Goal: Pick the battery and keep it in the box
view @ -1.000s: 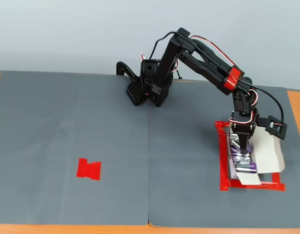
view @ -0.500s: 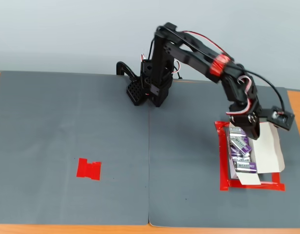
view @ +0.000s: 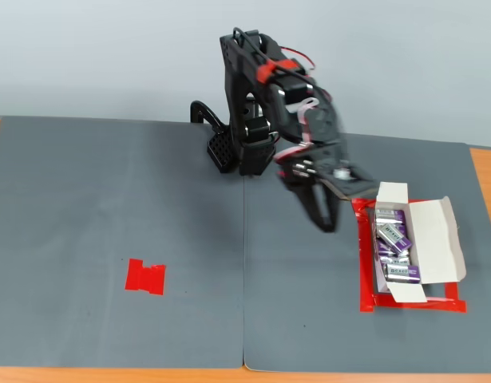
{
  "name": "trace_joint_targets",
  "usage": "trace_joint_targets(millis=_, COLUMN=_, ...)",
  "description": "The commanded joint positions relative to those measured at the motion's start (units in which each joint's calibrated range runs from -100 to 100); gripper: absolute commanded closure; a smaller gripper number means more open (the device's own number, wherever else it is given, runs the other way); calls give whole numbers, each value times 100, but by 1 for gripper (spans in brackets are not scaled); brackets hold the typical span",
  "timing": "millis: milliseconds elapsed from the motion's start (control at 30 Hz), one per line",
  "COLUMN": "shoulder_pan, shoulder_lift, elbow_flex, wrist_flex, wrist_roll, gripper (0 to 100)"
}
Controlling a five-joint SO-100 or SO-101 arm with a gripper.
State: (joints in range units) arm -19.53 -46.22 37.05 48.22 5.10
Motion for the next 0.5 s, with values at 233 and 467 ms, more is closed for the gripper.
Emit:
trace_joint_targets(millis=233, shoulder_pan=1636, shoulder_lift=-2606, elbow_flex=2668, wrist_flex=4, wrist_roll=-18, gripper=98)
trace_joint_targets(millis=467, shoulder_pan=1927, shoulder_lift=-3844, elbow_flex=4161, wrist_flex=-57, wrist_roll=-18, gripper=98)
